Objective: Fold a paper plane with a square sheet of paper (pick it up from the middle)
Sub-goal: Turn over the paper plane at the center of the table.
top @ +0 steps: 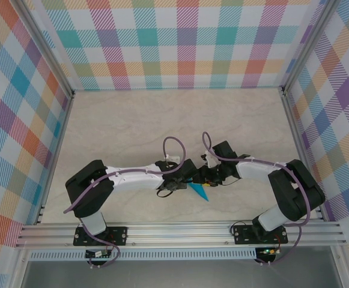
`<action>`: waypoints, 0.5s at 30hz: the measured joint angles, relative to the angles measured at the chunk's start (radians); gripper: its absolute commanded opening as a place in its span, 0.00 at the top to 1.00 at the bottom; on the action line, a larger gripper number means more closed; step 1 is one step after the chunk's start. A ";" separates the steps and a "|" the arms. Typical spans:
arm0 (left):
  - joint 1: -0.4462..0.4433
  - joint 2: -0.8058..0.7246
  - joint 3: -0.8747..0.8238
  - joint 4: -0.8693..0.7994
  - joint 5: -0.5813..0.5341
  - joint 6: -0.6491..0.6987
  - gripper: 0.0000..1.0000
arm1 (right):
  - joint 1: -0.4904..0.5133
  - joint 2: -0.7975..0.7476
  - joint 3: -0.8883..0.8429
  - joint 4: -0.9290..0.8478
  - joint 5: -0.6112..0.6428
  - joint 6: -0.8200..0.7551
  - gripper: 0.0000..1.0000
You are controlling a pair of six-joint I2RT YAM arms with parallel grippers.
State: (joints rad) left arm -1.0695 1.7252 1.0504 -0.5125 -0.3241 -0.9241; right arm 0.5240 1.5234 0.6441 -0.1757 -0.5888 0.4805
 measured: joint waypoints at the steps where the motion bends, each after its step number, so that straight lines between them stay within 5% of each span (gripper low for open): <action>1: 0.000 -0.008 -0.009 0.010 0.000 0.000 0.88 | 0.002 0.000 0.000 0.000 0.000 0.000 0.54; 15: 0.000 -0.302 -0.201 0.097 -0.057 -0.058 0.75 | 0.120 -0.005 0.002 -0.042 0.139 -0.002 0.61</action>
State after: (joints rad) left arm -1.0695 1.4231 0.8497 -0.4152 -0.3813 -0.9821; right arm 0.6437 1.5188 0.6460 -0.2180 -0.4500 0.4786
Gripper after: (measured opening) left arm 0.244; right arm 0.404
